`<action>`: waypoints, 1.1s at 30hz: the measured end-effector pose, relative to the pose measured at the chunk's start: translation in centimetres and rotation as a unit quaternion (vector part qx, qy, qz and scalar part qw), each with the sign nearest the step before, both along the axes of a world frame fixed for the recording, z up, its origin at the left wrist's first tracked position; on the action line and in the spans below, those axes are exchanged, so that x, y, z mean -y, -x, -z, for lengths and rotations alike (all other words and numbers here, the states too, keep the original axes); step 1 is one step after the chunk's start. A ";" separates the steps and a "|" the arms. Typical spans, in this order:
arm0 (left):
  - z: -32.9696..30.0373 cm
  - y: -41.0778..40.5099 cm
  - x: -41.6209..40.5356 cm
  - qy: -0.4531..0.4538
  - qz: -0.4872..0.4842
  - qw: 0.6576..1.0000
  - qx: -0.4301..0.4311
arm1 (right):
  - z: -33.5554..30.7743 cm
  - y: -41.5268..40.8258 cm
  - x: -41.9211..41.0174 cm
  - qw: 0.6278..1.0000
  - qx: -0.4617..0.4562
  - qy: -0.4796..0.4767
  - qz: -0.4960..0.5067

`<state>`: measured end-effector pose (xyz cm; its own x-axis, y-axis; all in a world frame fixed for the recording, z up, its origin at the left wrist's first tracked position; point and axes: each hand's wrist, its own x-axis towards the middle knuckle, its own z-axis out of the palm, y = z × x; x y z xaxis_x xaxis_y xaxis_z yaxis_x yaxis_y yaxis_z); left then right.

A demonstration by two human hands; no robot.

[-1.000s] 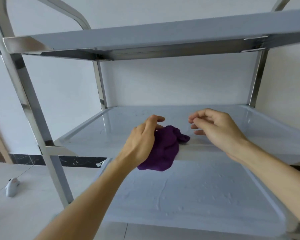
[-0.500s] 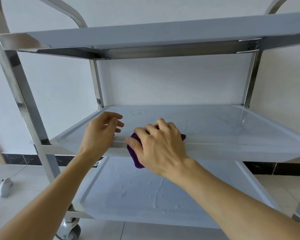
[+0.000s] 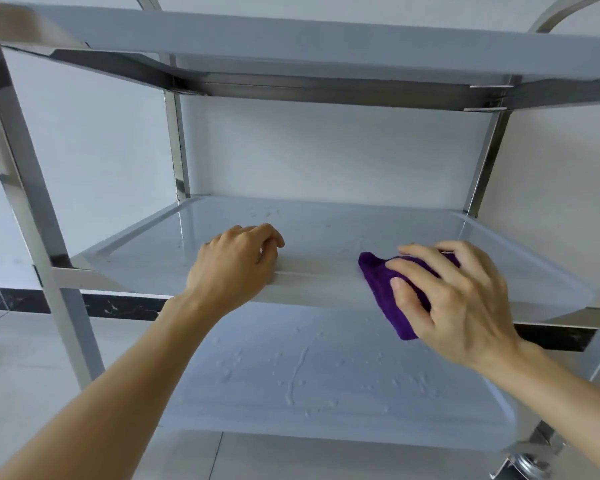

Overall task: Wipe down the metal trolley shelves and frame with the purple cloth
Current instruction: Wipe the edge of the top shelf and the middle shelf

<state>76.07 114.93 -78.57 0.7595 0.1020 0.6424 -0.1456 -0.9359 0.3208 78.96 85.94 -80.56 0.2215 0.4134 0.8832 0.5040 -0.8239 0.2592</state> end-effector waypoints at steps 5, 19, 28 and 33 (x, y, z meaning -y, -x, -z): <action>0.0 -0.1 0.0 -0.008 0.002 1.000 -0.007 | -0.5 1.3 -7.4 0.998 -0.021 -0.061 -0.017; -0.8 -0.4 1.8 -0.041 0.003 0.999 0.008 | -0.8 -0.1 3.0 0.999 -0.001 0.028 -0.045; -0.4 -0.1 8.7 -0.113 0.104 0.988 0.030 | -0.3 -0.1 1.4 0.998 0.018 -0.062 -0.015; -1.0 -1.3 10.6 -0.018 0.082 0.993 0.083 | -0.6 0.4 -1.4 0.998 -0.021 -0.031 -0.059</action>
<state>77.32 104.29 -77.58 0.6471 -0.0392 0.7614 -0.3443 -0.9061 0.2459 78.55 87.35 -80.00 0.2115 0.3841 0.8987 0.6085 -0.7714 0.1865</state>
